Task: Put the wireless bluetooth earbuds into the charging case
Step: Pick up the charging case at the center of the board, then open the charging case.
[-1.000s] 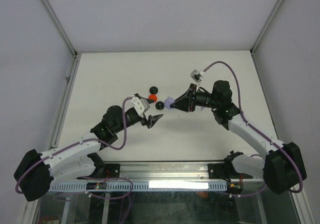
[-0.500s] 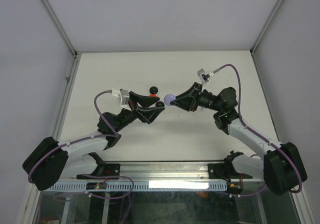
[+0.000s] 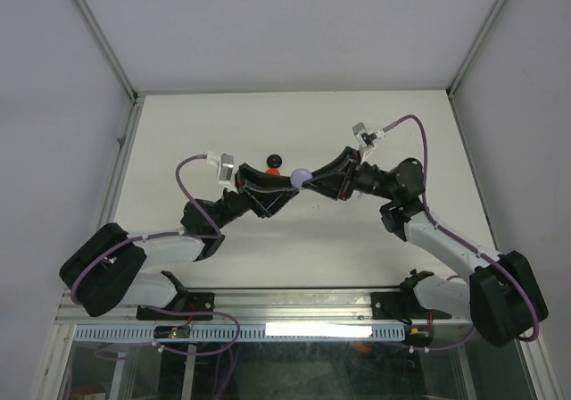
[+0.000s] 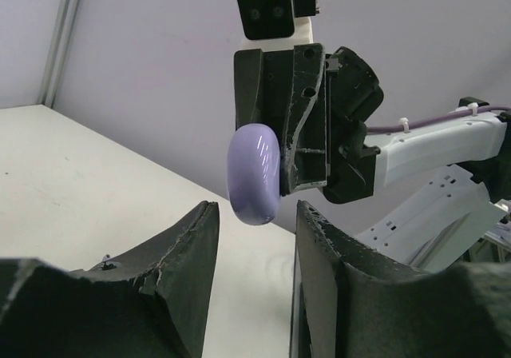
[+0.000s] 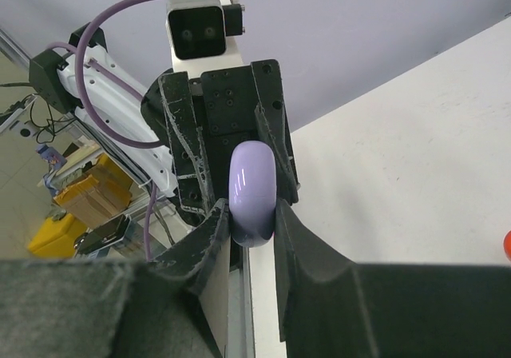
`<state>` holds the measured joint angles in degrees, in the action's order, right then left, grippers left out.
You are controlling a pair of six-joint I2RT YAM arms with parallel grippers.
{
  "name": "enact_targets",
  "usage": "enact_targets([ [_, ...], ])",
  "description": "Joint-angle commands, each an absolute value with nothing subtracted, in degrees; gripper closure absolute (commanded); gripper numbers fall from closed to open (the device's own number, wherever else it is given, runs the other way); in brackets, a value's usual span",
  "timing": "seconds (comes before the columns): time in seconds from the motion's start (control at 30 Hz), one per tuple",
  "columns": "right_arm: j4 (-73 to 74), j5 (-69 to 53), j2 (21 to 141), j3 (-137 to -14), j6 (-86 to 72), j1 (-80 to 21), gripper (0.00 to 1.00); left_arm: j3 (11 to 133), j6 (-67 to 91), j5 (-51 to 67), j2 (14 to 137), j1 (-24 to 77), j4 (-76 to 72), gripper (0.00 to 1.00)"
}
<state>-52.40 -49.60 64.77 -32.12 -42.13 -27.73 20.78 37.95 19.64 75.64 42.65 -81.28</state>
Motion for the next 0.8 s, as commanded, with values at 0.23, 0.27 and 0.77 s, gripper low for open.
enact_targets([
  [0.23, -56.8, -52.3, 66.3, -33.8, -42.6, -28.4, 0.96, 24.8, 44.0, 22.2, 77.2, 42.4, -92.2, 0.72],
  [0.27, -56.5, -52.4, 66.3, -34.0, -42.2, -28.4, 0.96, 25.1, 44.0, 22.7, 77.4, 42.4, -92.2, 0.79],
  [0.77, -27.4, -55.2, 60.0, -40.9, -33.8, -26.6, 0.69, 24.4, 40.2, 26.6, 71.5, 40.5, -81.3, 1.0],
])
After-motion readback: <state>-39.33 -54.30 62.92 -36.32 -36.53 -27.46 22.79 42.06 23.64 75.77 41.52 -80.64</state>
